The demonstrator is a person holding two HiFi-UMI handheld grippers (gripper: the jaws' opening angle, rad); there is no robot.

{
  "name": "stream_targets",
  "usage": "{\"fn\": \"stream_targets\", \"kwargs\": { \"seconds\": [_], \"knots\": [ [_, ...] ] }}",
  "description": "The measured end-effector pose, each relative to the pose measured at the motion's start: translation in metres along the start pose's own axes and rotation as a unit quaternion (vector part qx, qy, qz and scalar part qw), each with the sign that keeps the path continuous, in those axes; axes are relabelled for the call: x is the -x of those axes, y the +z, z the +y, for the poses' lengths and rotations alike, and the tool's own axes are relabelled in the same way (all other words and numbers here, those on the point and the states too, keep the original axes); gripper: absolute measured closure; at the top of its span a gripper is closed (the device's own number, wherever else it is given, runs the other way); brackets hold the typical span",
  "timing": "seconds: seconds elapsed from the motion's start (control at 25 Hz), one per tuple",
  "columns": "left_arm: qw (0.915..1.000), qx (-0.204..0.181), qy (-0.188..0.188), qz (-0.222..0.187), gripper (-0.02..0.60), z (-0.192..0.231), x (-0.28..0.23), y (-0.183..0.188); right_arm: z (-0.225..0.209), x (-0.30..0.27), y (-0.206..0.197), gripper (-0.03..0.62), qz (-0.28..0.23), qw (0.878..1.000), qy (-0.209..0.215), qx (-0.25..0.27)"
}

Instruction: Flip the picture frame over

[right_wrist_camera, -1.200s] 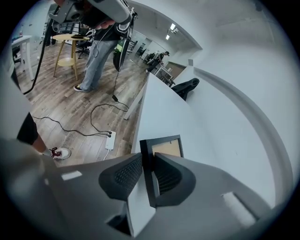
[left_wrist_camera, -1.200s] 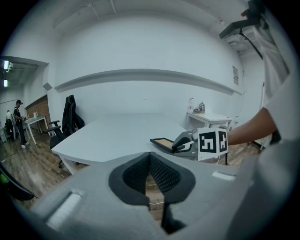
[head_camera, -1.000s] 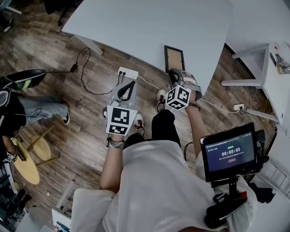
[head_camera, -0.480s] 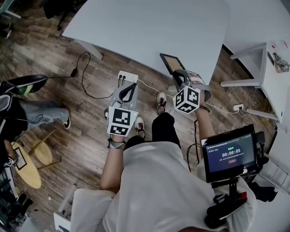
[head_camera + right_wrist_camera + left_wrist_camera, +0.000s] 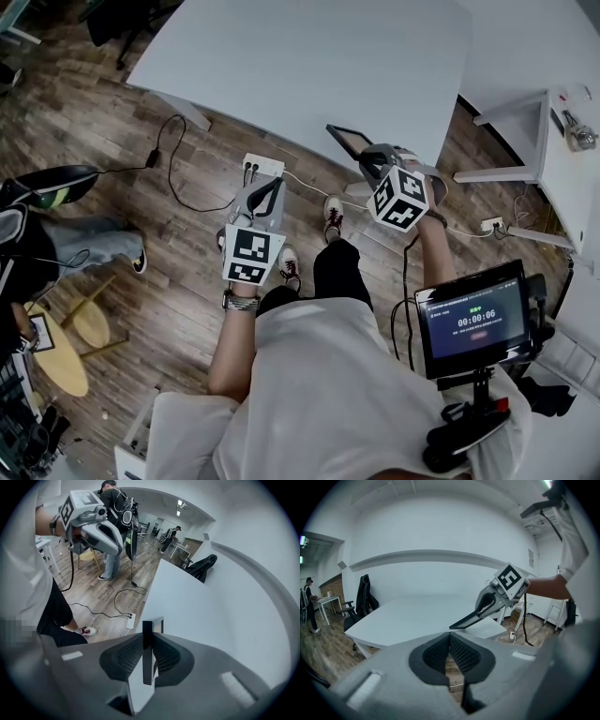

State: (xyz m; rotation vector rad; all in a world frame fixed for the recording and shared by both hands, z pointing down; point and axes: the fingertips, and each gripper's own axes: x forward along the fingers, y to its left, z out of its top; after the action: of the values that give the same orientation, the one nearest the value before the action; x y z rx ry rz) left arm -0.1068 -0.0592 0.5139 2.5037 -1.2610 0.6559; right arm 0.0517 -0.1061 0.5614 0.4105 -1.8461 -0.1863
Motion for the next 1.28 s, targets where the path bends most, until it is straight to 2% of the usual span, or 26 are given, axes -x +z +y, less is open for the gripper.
{"fn": "stream_targets", "kwargs": {
  "seconds": [0.32,0.4,0.48,0.56,0.64,0.92,1.28],
  "knots": [
    [1.0000,-0.003,-0.001,-0.009,0.578,0.009,0.001,0.001,-0.004,0.005,0.013,0.528,-0.002,0.997,0.076,-0.020],
    [1.0000,-0.002,0.002,-0.009,0.578,0.011,-0.008,0.012,-0.015,0.006,0.009,0.530,-0.003,0.996,0.090,-0.020],
    [1.0000,-0.001,0.004,-0.001,0.578,0.011,-0.037,0.040,-0.047,0.005,-0.005,0.528,-0.007,0.994,0.109,-0.024],
    [1.0000,0.000,0.003,0.005,0.578,0.012,-0.069,0.069,-0.079,0.002,-0.019,0.528,-0.015,0.990,0.135,-0.034],
    [1.0000,0.002,0.003,0.005,0.578,0.011,-0.087,0.085,-0.092,0.000,-0.024,0.528,-0.022,0.986,0.162,-0.044],
    [0.9999,0.008,0.010,-0.010,0.578,0.006,-0.093,0.092,-0.090,0.000,-0.016,0.528,-0.039,0.965,0.245,-0.081],
    [0.9994,0.014,0.022,-0.022,0.578,0.001,-0.100,0.102,-0.098,-0.002,0.000,0.528,-0.051,0.950,0.302,-0.063]
  ]
}}
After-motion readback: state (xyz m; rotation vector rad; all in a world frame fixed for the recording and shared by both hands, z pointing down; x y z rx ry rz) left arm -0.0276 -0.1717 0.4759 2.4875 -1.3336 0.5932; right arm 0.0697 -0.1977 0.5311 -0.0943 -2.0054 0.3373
